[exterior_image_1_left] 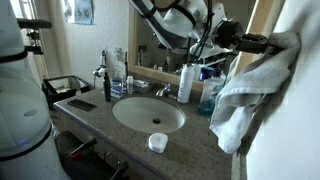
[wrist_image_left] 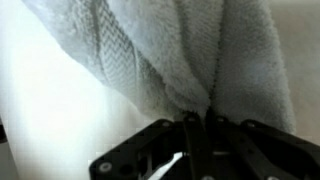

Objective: Use the white towel to wipe the wall

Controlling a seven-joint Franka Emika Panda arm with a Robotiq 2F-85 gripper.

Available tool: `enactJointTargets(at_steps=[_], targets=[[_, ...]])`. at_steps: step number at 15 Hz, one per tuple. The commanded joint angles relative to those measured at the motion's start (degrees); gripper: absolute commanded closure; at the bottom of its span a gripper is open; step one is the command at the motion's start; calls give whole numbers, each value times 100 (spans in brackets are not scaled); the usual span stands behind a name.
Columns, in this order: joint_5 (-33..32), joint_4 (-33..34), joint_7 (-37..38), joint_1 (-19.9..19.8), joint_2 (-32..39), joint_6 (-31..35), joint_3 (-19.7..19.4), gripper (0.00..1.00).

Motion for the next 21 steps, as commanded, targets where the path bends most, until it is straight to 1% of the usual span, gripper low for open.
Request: enactJointTargets(at_steps=[1,6,8,11,15,21], targets=[[38,-520,-54,-237,-421,-17,-76,94],[-166,-769,76,-259,-1116,-326,-12,94],[-280,-706,52,-258,-1355,-445,22,94],[-482,-441,-19,-226,-1488,-435,22,94],[-657,29,-60,-131,-1314,-258,18,94],[-573,628,-157,-37,-526,141,-52,94]])
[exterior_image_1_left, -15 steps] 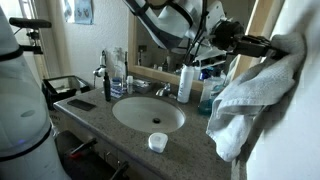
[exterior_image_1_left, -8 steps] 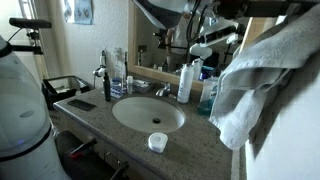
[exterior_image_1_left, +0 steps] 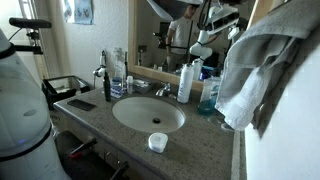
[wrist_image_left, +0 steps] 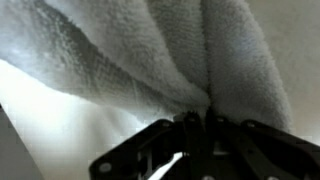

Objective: Use the white towel to wipe the wall

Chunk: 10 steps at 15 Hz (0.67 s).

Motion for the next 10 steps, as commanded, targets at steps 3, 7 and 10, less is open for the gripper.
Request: enactJointTargets(at_steps=[3,7,10], targets=[[-21,529,-211,-54,828,395,-80,94],[90,273,-202,-114,754,242,-77,94],[183,50,-168,-147,472,197,-91,94]])
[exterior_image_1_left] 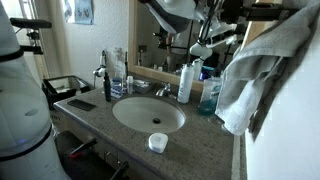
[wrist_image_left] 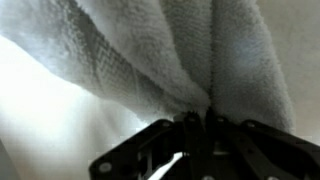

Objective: Use the white towel to wipe the wall

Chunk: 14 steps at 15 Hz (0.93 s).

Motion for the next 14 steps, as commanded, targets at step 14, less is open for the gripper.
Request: enactJointTargets(at_steps=[14], targets=[[2966,-1298,-2038,-81,-1627,2326,-333,94]])
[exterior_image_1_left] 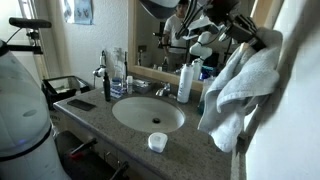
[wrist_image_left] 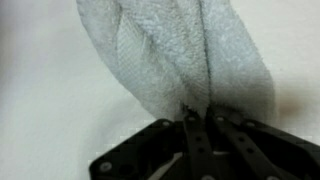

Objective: Use the white towel to wipe the wall

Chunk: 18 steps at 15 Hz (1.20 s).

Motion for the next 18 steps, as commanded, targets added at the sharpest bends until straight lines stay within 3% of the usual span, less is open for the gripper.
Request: enactJointTargets(at_steps=[1,5,7,14,15,16,18], targets=[[870,-434,-654,-17,-278,720,-90,94],[2118,-775,-1598,-87,-38,1355,-108,94],[2415,-904,-1912,-249,118,1552,-57,94],[2447,-1026,-1999,-768,614,1548,43,94],[2488,-1017,-2019,-779,680,1605,36,92],[2531,-1010,-2043,-779,738,1656,34,66],[2603,-1001,-2044,-764,820,1814,39,61]])
